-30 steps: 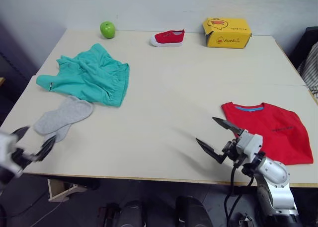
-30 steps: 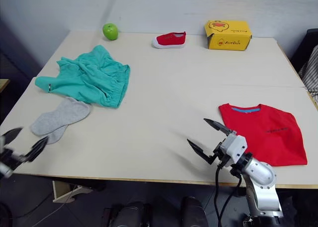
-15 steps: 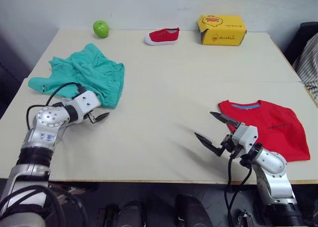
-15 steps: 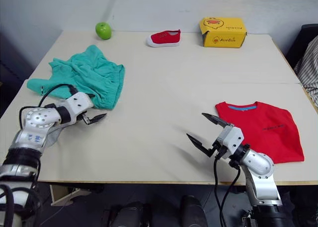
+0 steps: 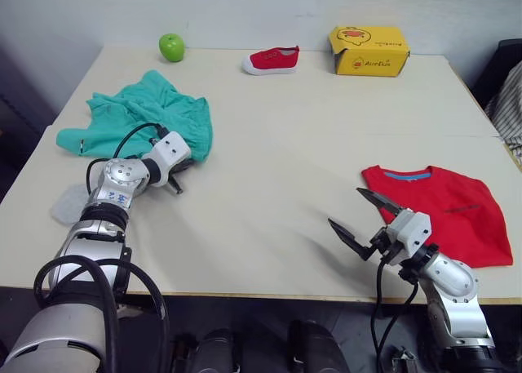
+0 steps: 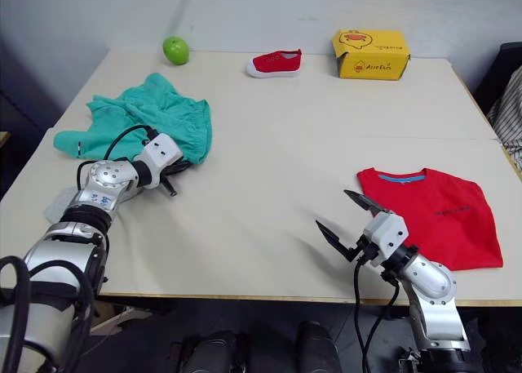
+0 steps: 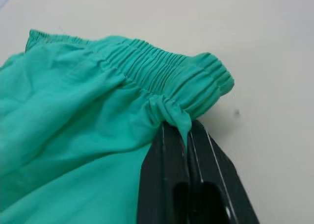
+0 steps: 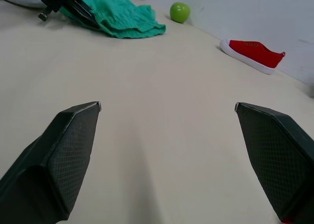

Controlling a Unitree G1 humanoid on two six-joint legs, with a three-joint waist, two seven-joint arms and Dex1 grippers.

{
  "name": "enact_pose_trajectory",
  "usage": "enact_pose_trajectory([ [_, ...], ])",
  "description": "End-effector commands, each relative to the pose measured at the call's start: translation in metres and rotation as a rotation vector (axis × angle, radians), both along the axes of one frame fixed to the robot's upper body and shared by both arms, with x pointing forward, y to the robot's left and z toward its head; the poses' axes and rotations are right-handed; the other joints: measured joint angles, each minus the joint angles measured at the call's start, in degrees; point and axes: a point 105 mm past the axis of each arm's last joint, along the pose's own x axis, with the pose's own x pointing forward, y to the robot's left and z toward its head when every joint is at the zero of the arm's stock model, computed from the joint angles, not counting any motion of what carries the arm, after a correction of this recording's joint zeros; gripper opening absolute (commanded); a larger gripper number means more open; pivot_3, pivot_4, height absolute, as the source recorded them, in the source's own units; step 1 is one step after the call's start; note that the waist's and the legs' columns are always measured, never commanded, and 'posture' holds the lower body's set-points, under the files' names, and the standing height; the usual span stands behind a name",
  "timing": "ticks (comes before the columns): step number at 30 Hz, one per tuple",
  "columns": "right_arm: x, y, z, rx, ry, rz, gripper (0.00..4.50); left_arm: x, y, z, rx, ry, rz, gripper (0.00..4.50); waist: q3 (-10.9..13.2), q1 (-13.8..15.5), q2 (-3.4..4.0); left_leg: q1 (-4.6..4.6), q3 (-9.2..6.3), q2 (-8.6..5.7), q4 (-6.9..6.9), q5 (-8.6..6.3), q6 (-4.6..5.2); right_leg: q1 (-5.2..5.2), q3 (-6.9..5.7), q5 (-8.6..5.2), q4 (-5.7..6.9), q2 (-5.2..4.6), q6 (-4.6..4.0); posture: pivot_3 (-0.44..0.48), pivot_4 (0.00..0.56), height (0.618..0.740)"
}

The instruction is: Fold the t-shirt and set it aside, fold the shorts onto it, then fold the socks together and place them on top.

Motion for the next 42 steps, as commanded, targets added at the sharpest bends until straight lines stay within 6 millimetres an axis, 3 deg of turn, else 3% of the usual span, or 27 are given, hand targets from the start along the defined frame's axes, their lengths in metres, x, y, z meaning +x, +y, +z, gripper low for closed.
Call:
enact_pose_trajectory([
  [1, -0.006, -0.002, 0.014, -0.004, -0.064, -0.006, 4.50, 0.009, -0.012, 0.048, -0.056, -0.135, -0.040, 0.02, 0.0, 0.0, -0.05, 0.00, 0.01, 0.00, 0.00, 0.00, 0.00, -0.01, 0.00, 0.00, -0.01, 0.01, 0.00, 0.000, 0.150, 0.740],
  [4, -0.008, -0.004, 0.014, -0.007, -0.059, -0.015, 4.50, 0.008, -0.041, 0.091, -0.048, -0.236, -0.180, 0.02, 0.3, 0.3, -0.44, -0.07, 0.00, -0.01, 0.02, 0.02, -0.03, -0.02, -0.03, 0.00, -0.03, 0.06, 0.00, 0.000, 0.150, 0.740],
  [9, -0.013, -0.016, 0.018, -0.038, -0.049, -0.029, 4.50, -0.016, -0.099, 0.118, 0.044, -0.279, -0.546, 0.02, 0.3, 0.5, -0.47, -0.11, 0.03, -0.07, 0.06, -0.01, 0.05, 0.01, -0.03, 0.02, -0.08, -0.03, 0.03, 0.000, 0.150, 0.740],
  [12, -0.019, -0.027, 0.020, -0.078, -0.030, -0.028, 4.50, -0.041, -0.131, 0.110, 0.057, -0.235, -0.794, 0.02, 0.3, 0.4, -0.48, -0.15, 0.34, -0.09, 0.06, -0.04, 0.08, 0.03, -0.04, 0.02, -0.13, -0.01, 0.03, 0.000, 0.150, 0.740],
  [16, -0.024, -0.047, 0.024, -0.116, -0.011, -0.062, 4.50, -0.078, -0.165, 0.082, -0.038, -0.103, -1.007, 0.02, 0.3, -0.2, -0.43, -0.12, 0.52, -0.07, 0.04, -0.05, 0.04, 0.01, 0.00, 0.02, -0.27, 0.14, 0.05, 0.000, 0.150, 0.740],
  [21, -0.034, -0.060, 0.021, -0.153, 0.039, -0.080, 4.50, -0.122, -0.200, 0.031, -0.160, 0.083, -1.075, 0.02, 0.3, 0.1, -0.41, 0.08, 0.11, 0.04, 0.08, 0.02, -0.02, 0.06, 0.18, 0.02, -0.04, 0.15, 0.04, 0.000, 0.150, 0.740],
  [23, -0.036, -0.058, 0.022, -0.144, 0.053, -0.076, 4.50, -0.131, -0.210, 0.024, -0.213, 0.118, -1.061, 0.02, 0.3, 0.3, -0.41, 0.10, 0.06, 0.07, 0.13, 0.05, 0.00, 0.07, 0.21, 0.02, -0.08, 0.07, 0.04, 0.000, 0.150, 0.740],
  [25, -0.040, -0.051, 0.021, -0.118, 0.095, -0.036, 4.50, -0.127, -0.218, 0.014, -0.230, 0.111, -0.988, 0.44, 0.3, 0.3, -0.41, 0.13, -0.02, 0.02, 0.14, 0.06, 0.03, 0.11, 0.23, 0.03, -0.12, -0.02, 0.04, 0.000, 0.150, 0.740],
  [30, -0.051, -0.022, 0.027, -0.101, 0.181, 0.097, 4.50, -0.133, -0.211, 0.006, -0.230, 0.104, -0.960, 1.86, 0.3, 0.2, -0.38, 0.14, -0.11, 0.01, 0.13, 0.03, 0.03, 0.13, 0.19, 0.02, -0.12, -0.10, 0.01, 0.000, 0.150, 0.740],
  [33, -0.056, 0.014, 0.026, -0.171, 0.202, 0.204, 4.50, -0.140, -0.191, 0.011, -0.256, 0.136, -0.969, 2.87, 0.3, 0.1, -0.37, 0.13, -0.10, 0.10, 0.10, 0.04, -0.02, 0.10, 0.16, -0.02, -0.06, -0.04, -0.05, 0.000, 0.150, 0.740],
  [38, -0.048, 0.050, 0.017, -0.228, 0.224, 0.229, 4.50, -0.137, -0.156, 0.027, -0.287, 0.080, -0.908, 4.45, 0.3, 0.4, -0.37, 0.11, -0.23, 0.06, 0.14, 0.08, -0.08, 0.11, 0.08, -0.05, -0.04, -0.12, -0.12, 0.000, 0.150, 0.740],
  [42, -0.045, 0.067, 0.011, -0.287, 0.206, 0.240, 4.50, -0.121, -0.110, 0.021, -0.158, 0.034, -0.781, 4.48, 0.3, 0.4, -0.37, 0.05, -0.35, -0.02, 0.14, 0.08, -0.08, 0.12, -0.03, -0.06, -0.06, -0.18, -0.13, 0.000, 0.150, 0.740],
])
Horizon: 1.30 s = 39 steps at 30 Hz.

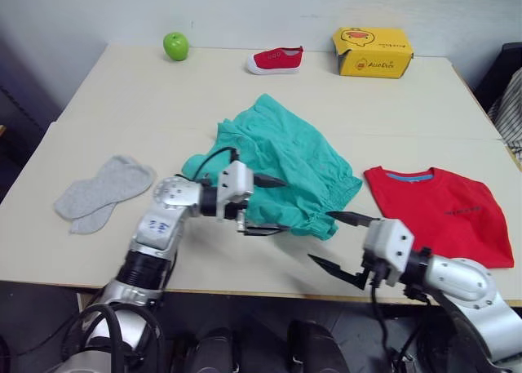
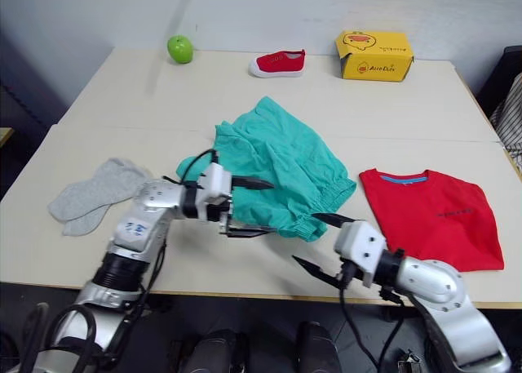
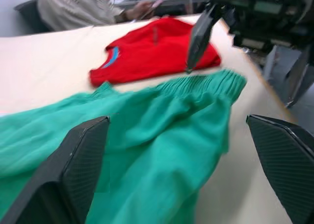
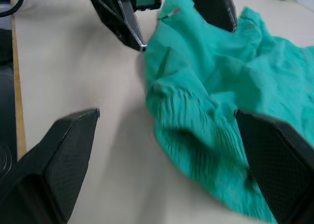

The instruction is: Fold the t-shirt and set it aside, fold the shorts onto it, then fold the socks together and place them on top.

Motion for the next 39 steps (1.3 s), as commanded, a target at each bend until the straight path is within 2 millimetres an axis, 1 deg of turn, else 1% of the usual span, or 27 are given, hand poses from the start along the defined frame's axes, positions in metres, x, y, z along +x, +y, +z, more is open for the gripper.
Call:
enact_pose_trajectory([
  [1, 0.003, 0.015, 0.001, -0.045, -0.065, -0.002, 4.50, 0.015, 0.044, -0.003, 0.100, -0.103, 0.122, 4.48, 0.0, -0.1, 0.00, -0.02, -0.01, 0.01, 0.00, 0.00, 0.00, -0.01, -0.03, 0.00, 0.01, 0.03, 0.00, 0.000, 0.150, 0.740],
  [5, 0.019, 0.014, -0.011, -0.199, -0.147, -0.027, 4.50, 0.040, 0.095, -0.011, 0.243, -0.188, 0.311, 4.48, 0.0, -0.3, 0.00, -0.06, 0.03, 0.01, 0.00, 0.00, 0.00, -0.04, -0.07, 0.00, -0.01, 0.03, 0.00, 0.000, 0.150, 0.740],
  [6, 0.023, 0.014, -0.014, -0.218, -0.157, -0.034, 4.50, 0.044, 0.105, -0.015, 0.280, -0.203, 0.336, 4.48, 0.0, -0.3, -0.01, -0.06, 0.02, 0.01, 0.00, -0.01, 0.01, -0.04, -0.08, 0.00, -0.01, 0.03, 0.00, 0.000, 0.150, 0.740],
  [7, 0.028, 0.012, -0.015, -0.244, -0.178, -0.046, 4.32, 0.048, 0.116, -0.019, 0.325, -0.213, 0.364, 4.49, 0.0, -0.2, -0.01, -0.06, 0.02, 0.01, 0.00, -0.01, 0.01, -0.04, -0.09, 0.00, -0.01, 0.03, 0.00, 0.000, 0.150, 0.740],
  [8, 0.031, 0.011, -0.016, -0.259, -0.195, -0.054, 4.12, 0.050, 0.122, -0.022, 0.353, -0.221, 0.378, 4.50, 0.0, -0.1, -0.01, -0.09, 0.00, 0.00, 0.00, -0.01, 0.02, -0.03, -0.13, 0.00, 0.01, 0.03, 0.00, 0.000, 0.150, 0.740],
  [9, 0.033, 0.012, -0.013, -0.250, -0.210, -0.058, 3.88, 0.053, 0.127, -0.024, 0.359, -0.211, 0.394, 4.50, 0.0, -0.1, -0.01, -0.13, -0.01, -0.02, 0.00, -0.02, 0.04, -0.05, -0.16, 0.00, 0.01, 0.02, 0.00, 0.000, 0.150, 0.740],
  [14, 0.035, 0.015, -0.010, -0.232, -0.246, -0.050, 2.07, 0.062, 0.144, -0.037, 0.413, -0.200, 0.441, 4.50, 0.0, -0.1, -0.01, -0.19, -0.01, -0.03, -0.01, -0.06, 0.10, -0.05, -0.23, 0.01, 0.08, 0.03, 0.02, 0.000, 0.150, 0.740],
  [17, 0.036, 0.014, -0.007, -0.212, -0.260, -0.062, 0.97, 0.067, 0.144, -0.039, 0.411, -0.203, 0.452, 4.50, 0.0, -0.3, -0.02, -0.17, 0.02, -0.04, 0.00, -0.06, 0.10, -0.03, -0.23, 0.02, 0.09, 0.03, 0.04, 0.000, 0.150, 0.740],
  [19, 0.039, 0.010, -0.001, -0.174, -0.258, -0.095, 0.23, 0.072, 0.139, -0.040, 0.407, -0.209, 0.448, 4.50, 0.0, -0.2, -0.02, -0.13, 0.03, -0.03, 0.00, -0.02, 0.09, -0.01, -0.21, 0.02, 0.13, 0.04, 0.05, 0.000, 0.150, 0.740],
  [20, 0.041, 0.008, 0.002, -0.163, -0.257, -0.107, 0.05, 0.075, 0.135, -0.040, 0.411, -0.223, 0.444, 4.50, 0.0, -0.2, -0.02, -0.13, 0.02, -0.02, 0.00, 0.01, 0.08, -0.01, -0.22, 0.03, 0.15, 0.05, 0.05, 0.000, 0.150, 0.740],
  [24, 0.043, 0.003, 0.003, -0.145, -0.238, -0.123, 0.05, 0.085, 0.120, -0.037, 0.409, -0.282, 0.428, 4.50, 0.0, 0.3, -0.05, -0.11, -0.04, -0.07, 0.00, 0.06, 0.10, 0.04, -0.22, 0.06, 0.16, 0.02, 0.11, 0.000, 0.150, 0.740],
  [27, 0.042, 0.001, 0.003, -0.138, -0.219, -0.116, 0.05, 0.090, 0.102, -0.031, 0.407, -0.361, 0.392, 4.50, 0.0, 0.6, -0.05, -0.12, -0.04, -0.07, 0.00, 0.06, 0.10, 0.03, -0.22, 0.07, 0.17, 0.02, 0.12, 0.000, 0.150, 0.740],
  [29, 0.043, -0.001, 0.003, -0.128, -0.211, -0.124, 0.05, 0.090, 0.091, -0.036, 0.443, -0.391, 0.344, 4.50, 0.0, 0.9, -0.06, -0.13, -0.03, -0.07, 0.00, 0.05, 0.11, 0.03, -0.23, 0.07, 0.14, 0.03, 0.12, 0.000, 0.150, 0.740],
  [32, 0.046, -0.003, 0.008, -0.111, -0.218, -0.139, 0.05, 0.092, 0.084, -0.044, 0.507, -0.415, 0.318, 4.50, 0.0, 1.3, -0.06, -0.14, -0.01, -0.10, 0.00, 0.03, 0.14, 0.04, -0.22, 0.07, 0.11, 0.02, 0.13, 0.000, 0.150, 0.740],
  [35, 0.049, -0.008, 0.017, -0.077, -0.232, -0.164, 0.00, 0.097, 0.081, -0.054, 0.589, -0.442, 0.319, 3.89, -0.1, 1.3, -0.11, -0.11, -0.02, -0.12, 0.00, 0.01, 0.18, 0.10, -0.22, 0.08, 0.08, 0.01, 0.14, 0.000, 0.150, 0.740],
  [37, 0.051, -0.012, 0.023, -0.061, -0.242, -0.179, 0.00, 0.100, 0.084, -0.060, 0.641, -0.450, 0.337, 3.22, -0.1, 1.3, -0.12, -0.10, -0.05, -0.12, 0.01, 0.03, 0.21, 0.13, -0.23, 0.09, 0.08, -0.01, 0.15, 0.000, 0.150, 0.740],
  [39, 0.051, -0.016, 0.027, -0.042, -0.252, -0.184, 0.00, 0.105, 0.087, -0.060, 0.666, -0.461, 0.380, 2.54, -0.1, 1.3, -0.14, -0.06, -0.04, -0.13, 0.01, 0.05, 0.24, 0.15, -0.22, 0.12, 0.08, -0.05, 0.20, 0.000, 0.150, 0.740],
])
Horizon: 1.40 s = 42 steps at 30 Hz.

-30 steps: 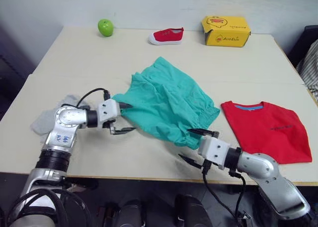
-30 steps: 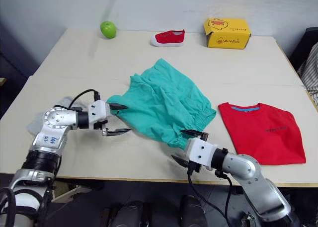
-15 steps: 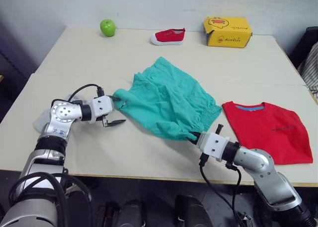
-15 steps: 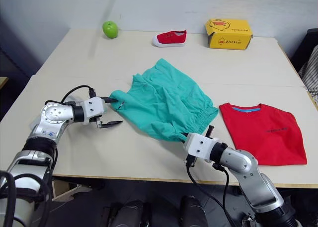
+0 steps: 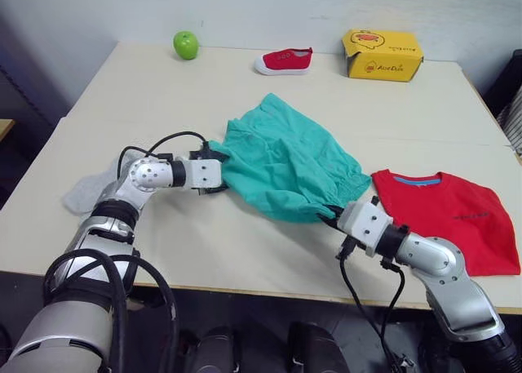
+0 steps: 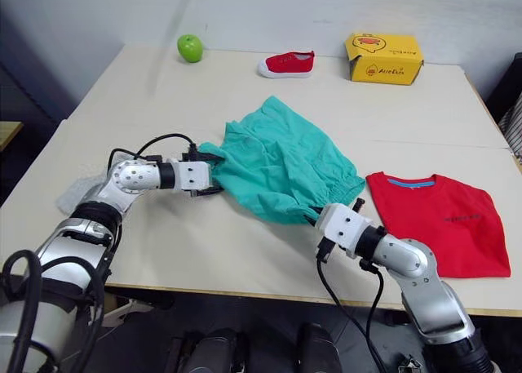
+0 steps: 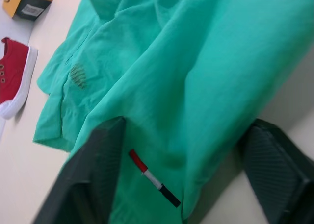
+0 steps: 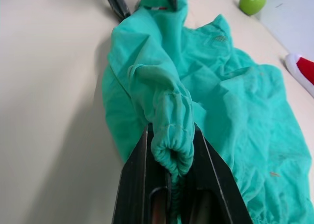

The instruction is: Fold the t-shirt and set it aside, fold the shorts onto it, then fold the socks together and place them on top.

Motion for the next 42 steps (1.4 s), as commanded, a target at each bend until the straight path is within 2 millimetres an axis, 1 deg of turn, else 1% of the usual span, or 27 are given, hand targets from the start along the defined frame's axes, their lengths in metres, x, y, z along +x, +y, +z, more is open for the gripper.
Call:
enact_pose_trajectory([
  [1, 0.001, -0.009, 0.015, 0.041, -0.052, -0.010, 0.00, 0.006, 0.016, -0.029, 0.101, 0.054, 0.121, 2.23, 0.0, 0.0, -0.01, 0.04, 0.00, 0.00, 0.00, 0.00, 0.00, 0.02, 0.00, 0.00, -0.02, -0.01, 0.00, 0.000, 0.150, 0.740],
  [4, -0.002, -0.011, 0.015, 0.038, -0.059, 0.013, 0.00, 0.009, 0.020, -0.030, 0.134, 0.055, 0.152, 1.19, 0.0, -0.2, -0.02, 0.09, 0.00, 0.02, 0.00, 0.01, -0.02, 0.02, 0.01, 0.00, -0.04, -0.02, 0.00, 0.000, 0.150, 0.740],
  [7, -0.003, -0.012, 0.014, 0.037, -0.058, 0.022, 0.00, 0.011, 0.021, -0.029, 0.128, 0.053, 0.168, 0.16, 0.0, -0.5, -0.02, 0.09, 0.02, 0.03, 0.00, 0.02, -0.04, -0.02, 0.02, -0.01, 0.00, -0.02, -0.02, 0.000, 0.150, 0.740],
  [8, -0.003, -0.012, 0.014, 0.036, -0.058, 0.026, 0.00, 0.012, 0.022, -0.028, 0.121, 0.058, 0.179, 0.05, 0.0, -0.5, 0.00, 0.09, 0.03, 0.04, 0.00, 0.03, -0.05, -0.04, 0.02, -0.01, 0.01, -0.01, -0.02, 0.000, 0.150, 0.740],
  [11, -0.004, -0.013, 0.013, 0.036, -0.065, 0.055, 0.00, 0.011, 0.027, -0.025, 0.095, 0.083, 0.195, 0.05, 0.0, -0.8, 0.01, 0.11, 0.04, 0.05, -0.01, 0.05, -0.09, -0.03, 0.02, -0.02, 0.03, 0.00, -0.04, 0.000, 0.150, 0.740],
  [13, -0.006, -0.014, 0.012, 0.032, -0.070, 0.088, 0.00, 0.009, 0.028, -0.019, -0.002, 0.136, 0.201, 0.05, 0.0, -1.0, 0.01, 0.11, 0.04, 0.05, -0.01, 0.06, -0.10, -0.03, 0.02, -0.02, 0.03, 0.00, -0.04, 0.000, 0.150, 0.740],
  [15, -0.008, -0.016, 0.009, 0.022, -0.065, 0.118, 0.00, 0.005, 0.027, -0.002, -0.110, 0.129, 0.148, 0.05, 0.0, -1.5, 0.01, 0.07, 0.04, 0.07, -0.01, 0.06, -0.10, -0.05, 0.02, -0.02, 0.13, 0.02, -0.04, 0.000, 0.150, 0.740],
  [18, -0.008, -0.025, 0.004, -0.001, -0.053, 0.135, 0.00, -0.008, 0.036, 0.009, -0.125, 0.142, 0.067, 0.05, 0.0, -1.9, -0.02, -0.04, 0.13, 0.08, -0.03, 0.05, -0.11, -0.17, 0.02, -0.02, 0.07, 0.05, -0.04, 0.000, 0.150, 0.740],
  [20, -0.006, -0.033, -0.001, -0.020, -0.041, 0.135, 0.00, -0.020, 0.042, 0.015, -0.192, 0.209, 0.009, 0.05, 0.0, -1.9, -0.02, -0.08, 0.19, 0.11, -0.06, 0.01, -0.11, -0.21, -0.05, -0.02, 0.00, 0.09, -0.04, 0.000, 0.150, 0.740],
  [21, -0.004, -0.037, -0.002, -0.027, -0.035, 0.136, 0.00, -0.032, 0.044, 0.016, -0.220, 0.271, -0.045, 0.05, 0.0, -1.9, -0.02, -0.08, 0.22, 0.11, -0.06, -0.01, -0.09, -0.22, -0.05, -0.02, -0.01, 0.08, -0.04, 0.000, 0.150, 0.740],
  [24, 0.001, -0.043, -0.006, -0.038, -0.027, 0.152, 0.00, -0.070, 0.053, 0.016, -0.229, 0.400, -0.183, 0.05, 0.0, -2.4, 0.02, -0.07, 0.30, 0.12, -0.05, -0.05, -0.05, -0.22, -0.01, -0.02, -0.05, 0.07, -0.04, 0.000, 0.150, 0.740],
  [26, 0.002, -0.043, -0.008, -0.041, -0.024, 0.177, 0.00, -0.097, 0.058, 0.017, -0.245, 0.466, -0.215, 0.05, 0.1, -2.9, 0.07, -0.08, 0.24, 0.14, -0.03, -0.05, -0.06, -0.21, 0.01, -0.02, -0.04, 0.06, -0.04, 0.000, 0.150, 0.740],
  [29, 0.004, -0.044, -0.012, -0.056, -0.019, 0.211, 0.00, -0.125, 0.063, 0.015, -0.237, 0.529, -0.203, 0.05, 0.1, -3.1, 0.10, -0.07, 0.16, 0.16, -0.02, -0.05, -0.08, -0.19, 0.04, -0.02, -0.01, 0.05, -0.05, 0.000, 0.150, 0.740],
  [30, 0.004, -0.045, -0.014, -0.061, -0.018, 0.220, 0.00, -0.132, 0.063, 0.016, -0.248, 0.537, -0.187, 0.05, 0.1, -3.1, 0.12, -0.05, 0.16, 0.17, -0.02, -0.05, -0.09, -0.18, 0.06, -0.03, 0.00, 0.05, -0.05, 0.000, 0.150, 0.740],
  [34, 0.005, -0.045, -0.018, -0.075, -0.025, 0.258, 0.00, -0.161, 0.059, 0.019, -0.280, 0.590, -0.160, 0.05, 0.1, -3.0, 0.17, 0.01, 0.15, 0.14, -0.04, -0.05, -0.10, -0.14, 0.12, -0.03, 0.02, -0.04, -0.06, 0.000, 0.150, 0.740],
  [36, 0.003, -0.046, -0.022, -0.080, -0.016, 0.282, 0.00, -0.178, 0.055, 0.018, -0.295, 0.657, -0.153, 0.05, 0.1, -2.9, 0.20, 0.01, 0.10, 0.10, -0.04, -0.05, -0.09, -0.13, 0.10, -0.04, 0.02, -0.13, -0.07, 0.000, 0.150, 0.740],
  [37, -0.002, -0.045, -0.025, -0.083, -0.002, 0.310, 0.00, -0.191, 0.053, 0.015, -0.295, 0.719, -0.149, 0.05, 0.1, -3.0, 0.20, 0.00, 0.06, 0.08, -0.04, -0.05, -0.09, -0.11, 0.11, -0.04, 0.03, -0.19, -0.07, 0.000, 0.150, 0.740],
  [38, -0.006, -0.045, -0.028, -0.084, 0.007, 0.329, 0.00, -0.201, 0.051, 0.013, -0.294, 0.762, -0.144, 0.05, 0.2, -3.1, 0.20, -0.01, 0.05, 0.09, -0.04, -0.06, -0.10, -0.11, 0.14, -0.04, 0.01, -0.24, -0.08, 0.000, 0.150, 0.740],
  [39, -0.009, -0.046, -0.030, -0.085, 0.013, 0.345, 0.00, -0.206, 0.050, 0.012, -0.293, 0.772, -0.140, 0.05, 0.2, -3.1, 0.21, 0.00, 0.05, 0.12, -0.06, -0.08, -0.13, -0.10, 0.18, -0.04, -0.05, -0.36, -0.08, 0.000, 0.150, 0.740],
  [42, -0.010, -0.048, -0.031, -0.072, 0.022, 0.337, 0.00, -0.199, 0.047, 0.014, -0.348, 0.666, -0.093, 0.05, 0.2, -2.9, 0.30, 0.01, -0.03, 0.11, -0.08, -0.10, -0.18, -0.09, 0.14, -0.10, -0.04, -0.45, -0.18, 0.000, 0.150, 0.740],
])
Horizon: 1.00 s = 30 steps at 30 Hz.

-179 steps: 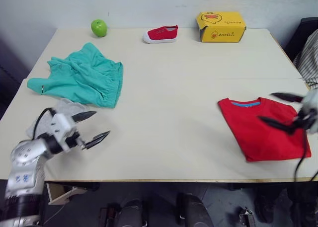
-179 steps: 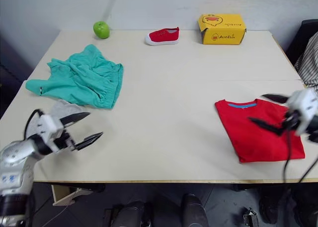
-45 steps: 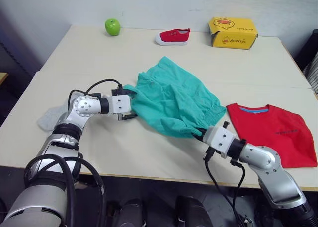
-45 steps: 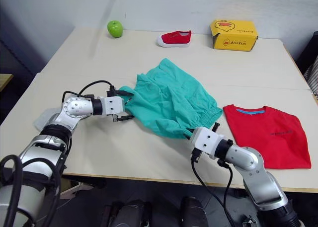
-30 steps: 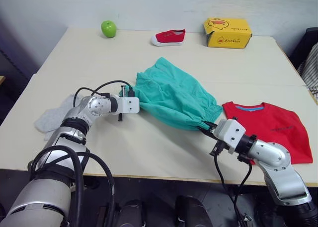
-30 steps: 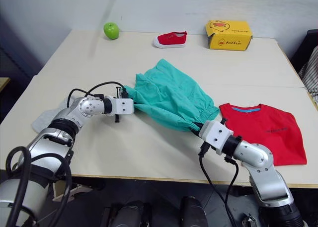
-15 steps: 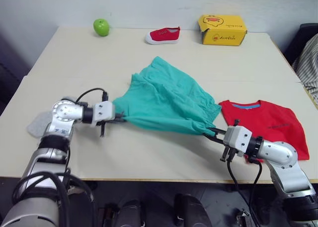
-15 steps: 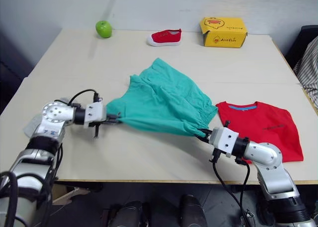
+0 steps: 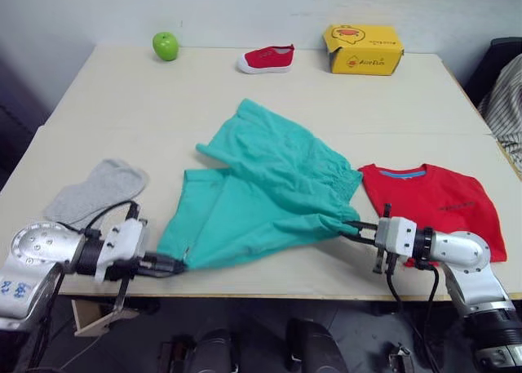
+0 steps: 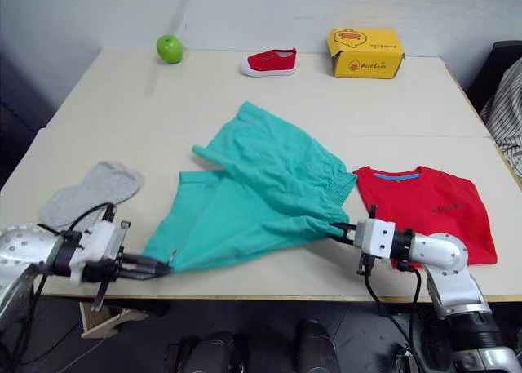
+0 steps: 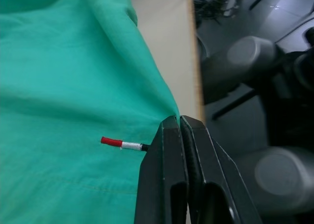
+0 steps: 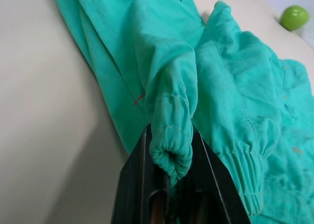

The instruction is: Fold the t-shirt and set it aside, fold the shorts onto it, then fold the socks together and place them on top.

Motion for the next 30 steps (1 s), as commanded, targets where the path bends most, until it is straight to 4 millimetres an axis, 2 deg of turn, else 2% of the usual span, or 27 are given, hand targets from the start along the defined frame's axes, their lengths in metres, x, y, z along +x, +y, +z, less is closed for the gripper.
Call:
enact_pose_trajectory([
  [1, -0.001, -0.004, 0.009, 0.019, -0.032, 0.003, 0.00, 0.007, -0.004, 0.014, -0.052, -0.106, 0.059, 0.05, 0.0, 0.1, 0.03, 0.01, 0.00, -0.05, 0.00, 0.01, 0.00, -0.01, -0.05, -0.01, -0.03, 0.01, -0.02, 0.000, 0.150, 0.740],
  [5, -0.002, -0.005, 0.011, 0.034, -0.026, -0.001, 0.00, 0.007, 0.004, 0.011, -0.052, -0.120, 0.087, 0.05, 0.0, -0.1, 0.03, 0.09, 0.03, -0.02, 0.00, 0.02, -0.07, -0.01, -0.10, -0.02, -0.01, 0.00, -0.03, 0.000, 0.150, 0.740],
  [9, -0.014, -0.008, 0.012, 0.037, -0.003, 0.016, 0.00, -0.003, 0.007, 0.013, -0.050, -0.071, 0.077, 0.05, 0.0, -0.1, 0.07, 0.11, 0.03, 0.05, -0.04, -0.03, -0.16, -0.04, -0.10, -0.07, 0.01, 0.01, -0.13, 0.000, 0.150, 0.740],
  [13, -0.037, -0.015, 0.001, -0.024, 0.075, 0.077, 0.00, -0.020, 0.009, 0.010, -0.036, 0.064, 0.060, 0.05, 0.0, 0.0, 0.08, 0.10, 0.04, 0.04, -0.06, -0.06, -0.12, -0.03, -0.14, -0.08, -0.03, 0.00, -0.14, 0.000, 0.150, 0.740],
  [17, -0.043, -0.018, -0.009, -0.052, 0.135, 0.081, 0.00, -0.028, 0.008, 0.004, -0.034, 0.112, 0.054, 0.05, 0.0, 0.0, 0.08, 0.14, 0.04, -0.01, -0.05, -0.07, -0.09, 0.02, -0.12, -0.08, -0.07, -0.05, -0.13, 0.000, 0.150, 0.740],
  [23, -0.030, -0.009, 0.000, 0.014, 0.098, 0.048, 0.00, 0.008, 0.016, 0.012, 0.005, -0.129, 0.170, 0.05, 0.1, 0.0, 0.09, 0.17, -0.01, 0.03, -0.05, -0.02, -0.19, 0.01, -0.08, -0.08, 0.00, -0.04, -0.15, 0.000, 0.150, 0.740],
  [26, -0.027, -0.007, 0.001, 0.027, 0.096, 0.042, 0.00, 0.008, 0.025, 0.011, 0.081, -0.230, 0.110, 0.67, 0.1, 0.0, 0.09, 0.17, 0.01, 0.03, -0.08, -0.03, -0.21, -0.02, -0.12, -0.08, 0.01, -0.03, -0.15, 0.000, 0.150, 0.740],
  [30, -0.027, -0.006, 0.001, 0.031, 0.105, 0.044, 0.00, -0.005, 0.033, 0.007, 0.075, -0.272, 0.023, 1.85, 0.1, -0.2, 0.12, 0.14, 0.11, 0.05, -0.09, -0.08, -0.17, -0.09, -0.15, -0.10, -0.02, -0.01, -0.18, 0.000, 0.150, 0.740],
])
